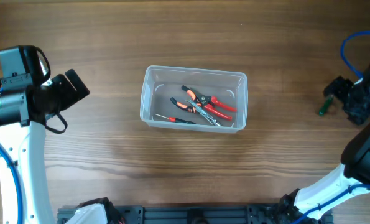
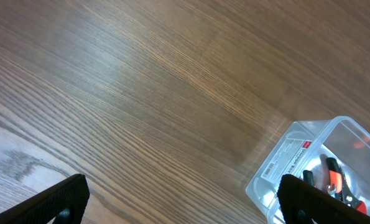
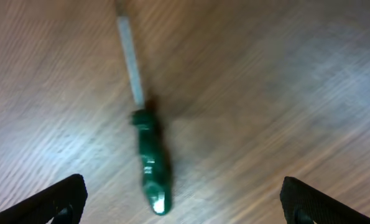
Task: Pack container
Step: 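Move the right gripper to the green-handled screwdriver and grasp it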
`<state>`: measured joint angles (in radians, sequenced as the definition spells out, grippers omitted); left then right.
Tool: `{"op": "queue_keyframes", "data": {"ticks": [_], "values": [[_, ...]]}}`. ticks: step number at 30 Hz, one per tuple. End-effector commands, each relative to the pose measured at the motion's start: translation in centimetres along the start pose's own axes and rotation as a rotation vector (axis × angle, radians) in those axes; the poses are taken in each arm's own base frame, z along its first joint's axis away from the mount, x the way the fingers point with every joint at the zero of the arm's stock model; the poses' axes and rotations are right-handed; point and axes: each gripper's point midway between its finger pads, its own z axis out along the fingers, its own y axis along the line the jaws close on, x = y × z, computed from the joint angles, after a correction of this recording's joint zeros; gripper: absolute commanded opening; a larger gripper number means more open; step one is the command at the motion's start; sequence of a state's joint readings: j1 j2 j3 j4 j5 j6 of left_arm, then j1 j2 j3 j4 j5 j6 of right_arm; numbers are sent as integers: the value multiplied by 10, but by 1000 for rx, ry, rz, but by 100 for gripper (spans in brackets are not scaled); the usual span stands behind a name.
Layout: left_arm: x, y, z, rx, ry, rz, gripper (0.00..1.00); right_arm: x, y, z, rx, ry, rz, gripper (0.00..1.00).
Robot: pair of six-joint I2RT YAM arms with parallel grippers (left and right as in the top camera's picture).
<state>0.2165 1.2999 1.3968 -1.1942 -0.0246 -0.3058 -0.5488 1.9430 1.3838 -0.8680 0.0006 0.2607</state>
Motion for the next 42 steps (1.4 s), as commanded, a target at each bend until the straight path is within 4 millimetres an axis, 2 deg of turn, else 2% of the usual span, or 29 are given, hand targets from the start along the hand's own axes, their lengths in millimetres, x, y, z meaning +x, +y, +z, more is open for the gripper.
{"op": "queue_keyframes", "data": {"ticks": [1, 5, 18, 23, 25, 26, 27, 30, 33, 42], "values": [[-4, -1, -2, 7, -7, -21, 100, 3, 23, 3, 12, -16, -116, 99], [-4, -1, -2, 7, -7, -21, 100, 4, 37, 9, -3, -19, -97, 99], [-4, -1, -2, 7, -7, -21, 100, 18, 29, 55, 38, 83, -116, 99], [-4, -1, -2, 6, -8, -21, 100, 22, 29, 63, 39, 105, -122, 98], [-4, -1, -2, 7, -7, -21, 100, 23, 28, 63, 41, 109, -122, 90], [-4, -1, -2, 7, -7, -21, 100, 24, 28, 63, 42, 111, -121, 75], [-4, -1, -2, 7, -7, -21, 100, 24, 28, 63, 42, 112, -119, 66], [-4, -1, -2, 7, -7, -21, 100, 24, 28, 63, 43, 114, -119, 55], [-4, -1, -2, 6, -7, -21, 100, 25, 27, 63, 44, 118, -119, 38], [-4, -1, -2, 6, -7, -20, 100, 26, 28, 63, 43, 118, -120, 19]]}}
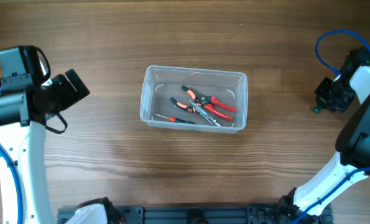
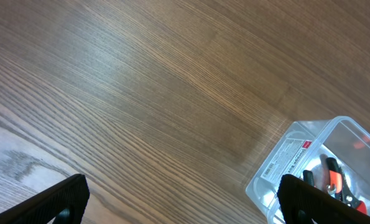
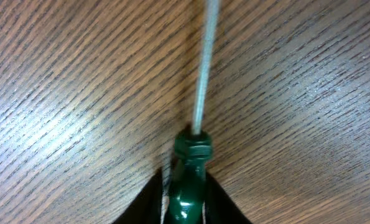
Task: Pack container
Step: 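Move the right gripper to the green-handled screwdriver and grasp it, then carry the green screwdriver into the container and release it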
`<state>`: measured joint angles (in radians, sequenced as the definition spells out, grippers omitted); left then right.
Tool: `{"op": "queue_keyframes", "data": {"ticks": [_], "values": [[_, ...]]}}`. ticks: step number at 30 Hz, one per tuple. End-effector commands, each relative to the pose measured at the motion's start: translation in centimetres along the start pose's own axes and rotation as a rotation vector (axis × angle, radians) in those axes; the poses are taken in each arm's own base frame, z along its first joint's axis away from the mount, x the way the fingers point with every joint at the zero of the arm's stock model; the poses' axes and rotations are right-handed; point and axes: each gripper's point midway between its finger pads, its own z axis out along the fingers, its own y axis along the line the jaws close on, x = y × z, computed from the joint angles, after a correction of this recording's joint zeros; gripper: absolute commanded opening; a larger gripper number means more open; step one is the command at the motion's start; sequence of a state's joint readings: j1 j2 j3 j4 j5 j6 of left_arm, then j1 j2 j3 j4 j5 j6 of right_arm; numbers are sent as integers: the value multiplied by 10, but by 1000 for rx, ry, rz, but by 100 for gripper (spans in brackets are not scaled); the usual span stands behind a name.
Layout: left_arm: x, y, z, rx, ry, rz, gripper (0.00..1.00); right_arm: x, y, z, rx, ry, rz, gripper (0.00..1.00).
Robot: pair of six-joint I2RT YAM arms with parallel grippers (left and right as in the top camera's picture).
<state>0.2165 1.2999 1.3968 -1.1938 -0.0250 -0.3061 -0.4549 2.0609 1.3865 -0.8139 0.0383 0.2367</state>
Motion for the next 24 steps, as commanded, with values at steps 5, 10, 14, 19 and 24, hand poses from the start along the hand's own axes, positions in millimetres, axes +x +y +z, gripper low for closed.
{"op": "queue_keyframes", "data": {"ticks": [5, 10, 14, 19, 24], "values": [[-4, -1, -2, 7, -7, -20, 100, 12, 2, 22, -1, 67, -2, 12], [-4, -1, -2, 6, -7, -20, 100, 12, 12, 17, -52, 64, -59, 4], [-4, -1, -2, 6, -7, -20, 100, -2, 41, -31, -112, -26, -186, 4], [-4, -1, -2, 6, -7, -20, 100, -1, 127, -169, -197, -358, -585, 4], [-4, -1, -2, 5, -7, -20, 100, 90, 229, -262, -304, -614, -1137, 4]]}}
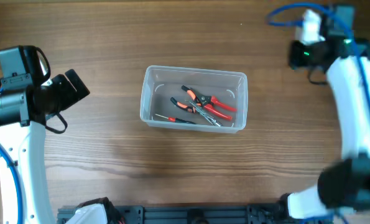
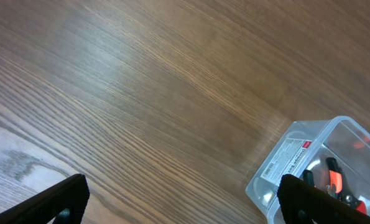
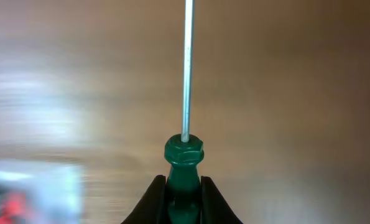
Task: Pack container
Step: 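Carry the green screwdriver into the container and release it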
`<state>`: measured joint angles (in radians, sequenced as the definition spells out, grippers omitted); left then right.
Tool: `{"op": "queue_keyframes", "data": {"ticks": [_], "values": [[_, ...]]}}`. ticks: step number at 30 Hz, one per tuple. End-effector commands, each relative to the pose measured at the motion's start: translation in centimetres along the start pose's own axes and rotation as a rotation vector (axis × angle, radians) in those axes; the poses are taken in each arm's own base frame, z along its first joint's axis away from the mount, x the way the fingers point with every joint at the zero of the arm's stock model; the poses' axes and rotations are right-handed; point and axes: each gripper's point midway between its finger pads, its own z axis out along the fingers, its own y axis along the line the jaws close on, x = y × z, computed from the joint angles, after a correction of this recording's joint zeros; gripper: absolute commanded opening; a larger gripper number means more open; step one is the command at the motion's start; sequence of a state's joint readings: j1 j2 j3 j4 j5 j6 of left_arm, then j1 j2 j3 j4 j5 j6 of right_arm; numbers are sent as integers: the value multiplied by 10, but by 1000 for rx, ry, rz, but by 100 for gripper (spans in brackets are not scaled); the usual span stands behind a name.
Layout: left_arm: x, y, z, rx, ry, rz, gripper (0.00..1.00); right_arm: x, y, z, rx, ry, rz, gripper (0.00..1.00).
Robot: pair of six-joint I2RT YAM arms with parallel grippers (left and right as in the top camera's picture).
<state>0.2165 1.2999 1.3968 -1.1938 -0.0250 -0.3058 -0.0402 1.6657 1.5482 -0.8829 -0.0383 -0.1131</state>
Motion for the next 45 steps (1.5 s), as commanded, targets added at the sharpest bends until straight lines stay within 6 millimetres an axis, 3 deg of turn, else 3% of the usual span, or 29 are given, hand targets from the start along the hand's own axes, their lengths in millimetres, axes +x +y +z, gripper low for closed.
{"op": "queue_keyframes", "data": {"ticks": [1, 2, 6, 10, 12, 19, 23, 26, 28, 29, 35, 39, 41, 43, 45], "values": [[-4, -1, -2, 5, -7, -20, 100, -15, 114, -50, -148, -144, -513, 4], [-4, -1, -2, 6, -7, -20, 100, -6, 153, -56, -204, -155, -668, 4], [-4, -1, -2, 5, -6, 6, 100, 35, 241, -56, -347, -155, -1080, 4], [-4, -1, -2, 5, -6, 6, 100, 75, 293, -33, -513, -82, -1208, 4], [-4, -1, -2, 6, -6, 6, 100, 99, 308, -14, -617, -7, -1231, 4], [-4, -1, -2, 5, -6, 6, 100, 136, 306, 57, -628, 183, -1258, 4], [-4, -1, -2, 5, -6, 6, 100, 122, 286, 89, -541, 181, -1224, 5], [-3, 0, -2, 4, -3, 6, 100, 109, 272, 96, -516, 165, -1173, 6], [-3, -1, -2, 4, -3, 6, 100, 106, 263, 99, -508, 174, -1152, 14], [-3, -1, -2, 4, -3, 6, 100, 107, 260, 99, -508, 182, -1146, 22], [-3, -1, -2, 5, -3, 6, 100, 108, 258, 99, -509, 191, -1144, 39], [-3, -1, -2, 4, -3, 6, 100, 107, 257, 93, -498, 213, -1052, 41], [-3, -1, -2, 5, -3, 6, 100, 98, 264, 76, -518, 186, -938, 42], [-2, 0, -2, 3, 0, 6, 100, 75, 265, 49, -507, 132, -759, 47], [-2, 0, -2, 3, 1, 7, 100, 53, 254, 23, -484, 81, -601, 74]]}}
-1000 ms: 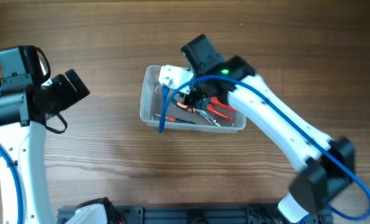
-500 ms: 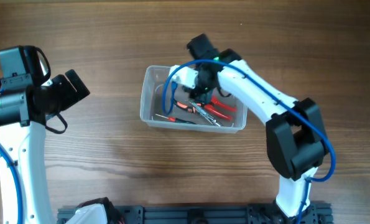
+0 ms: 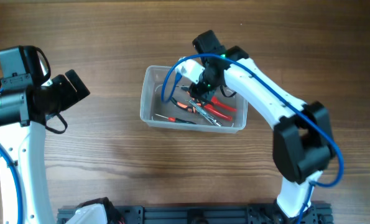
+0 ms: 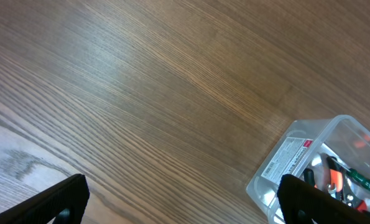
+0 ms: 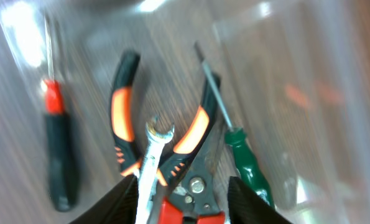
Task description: Pack container
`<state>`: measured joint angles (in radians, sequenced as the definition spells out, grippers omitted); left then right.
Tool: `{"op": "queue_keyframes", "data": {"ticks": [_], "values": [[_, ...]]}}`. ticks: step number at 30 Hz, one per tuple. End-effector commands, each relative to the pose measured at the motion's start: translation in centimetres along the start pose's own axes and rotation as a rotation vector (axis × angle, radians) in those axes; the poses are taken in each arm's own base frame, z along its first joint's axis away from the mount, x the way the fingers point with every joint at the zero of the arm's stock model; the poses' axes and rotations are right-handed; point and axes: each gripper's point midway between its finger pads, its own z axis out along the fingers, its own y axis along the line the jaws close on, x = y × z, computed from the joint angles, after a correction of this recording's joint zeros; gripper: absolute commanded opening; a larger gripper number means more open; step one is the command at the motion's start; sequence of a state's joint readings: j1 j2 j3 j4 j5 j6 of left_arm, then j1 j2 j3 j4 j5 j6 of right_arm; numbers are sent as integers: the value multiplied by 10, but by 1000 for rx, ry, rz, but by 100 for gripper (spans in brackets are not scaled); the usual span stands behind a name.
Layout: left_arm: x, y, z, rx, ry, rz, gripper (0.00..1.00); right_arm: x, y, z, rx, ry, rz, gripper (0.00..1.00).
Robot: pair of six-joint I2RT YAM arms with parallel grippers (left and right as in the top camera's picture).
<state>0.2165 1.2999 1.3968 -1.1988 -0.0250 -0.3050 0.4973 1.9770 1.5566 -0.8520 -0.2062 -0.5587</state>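
Note:
The clear plastic container (image 3: pixel 145 99) stands mid-table, and its corner shows in the left wrist view (image 4: pixel 283 163). Inside lie the green-handled screwdriver (image 5: pixel 250 167), orange-and-black pliers (image 5: pixel 124 109), a wrench (image 5: pixel 148 163), a small red-and-black screwdriver (image 5: pixel 58 152) and red-handled pliers (image 3: pixel 223 107). My right gripper (image 3: pixel 201 88) hangs low inside the container, open (image 5: pixel 183 202), with the green screwdriver lying just right of its jaws, free of them. My left gripper (image 3: pixel 79 87) stays open (image 4: pixel 185 208) over bare table left of the container.
Wooden tabletop (image 3: pixel 97 162) surrounds the container. The right arm (image 3: pixel 265 93) and its blue cable (image 3: pixel 172 78) stretch across the container's right and upper side. A black rail (image 3: pixel 191 214) runs along the front edge.
My right gripper was at the far right, shut on the green screwdriver and held above the table. It is now inside the container, open, and the screwdriver lies among the tools. The left arm is unchanged.
The green screwdriver lay on the table at the far right with my right gripper open over it. Then the gripper was shut on its handle, then it held it above the table. Now the screwdriver rests in the container, released. The left arm stayed put.

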Motion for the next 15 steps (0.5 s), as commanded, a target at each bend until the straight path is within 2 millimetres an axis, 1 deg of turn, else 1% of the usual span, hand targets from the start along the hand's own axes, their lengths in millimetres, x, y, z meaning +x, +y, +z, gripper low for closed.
{"op": "queue_keyframes", "data": {"ticks": [1, 2, 3, 4, 5, 6, 7, 8, 9, 10, 12, 13, 14, 15], "values": [[-3, -1, -2, 6, -5, 5, 100, -23, -15, -88, 80, -211, 303, 100], [-4, -2, -2, 9, -10, 11, 100, -20, -31, -109, 139, -253, 356, 100], [-4, -7, -2, 16, -13, 78, 100, -12, -57, -138, 237, -306, 462, 100], [-4, -12, -2, 25, -18, 127, 100, -5, -73, -155, 292, -343, 520, 100], [-5, -21, -3, 44, -33, 168, 100, 4, -92, -178, 346, -395, 567, 100], [-8, -33, -4, 63, -62, 196, 100, 16, -113, -200, 406, -439, 596, 100], [-13, -46, -5, 86, -97, 222, 100, 28, -131, -217, 462, -472, 609, 100], [-17, -59, -7, 112, -131, 246, 100, 37, -147, -230, 505, -503, 633, 100], [-23, -85, -11, 169, -187, 289, 100, 49, -173, -252, 583, -560, 662, 100], [-26, -97, -12, 192, -213, 308, 100, 57, -187, -265, 633, -594, 672, 100], [-35, -126, -10, 243, -270, 341, 100, 69, -208, -286, 731, -611, 608, 100], [-37, -132, -8, 254, -282, 346, 100, 73, -212, -292, 757, -610, 590, 100], [-42, -142, -4, 271, -300, 352, 100, 83, -221, -301, 795, -614, 592, 100], [-44, -148, -1, 279, -307, 356, 100, 90, -224, -303, 805, -610, 604, 100]]}}
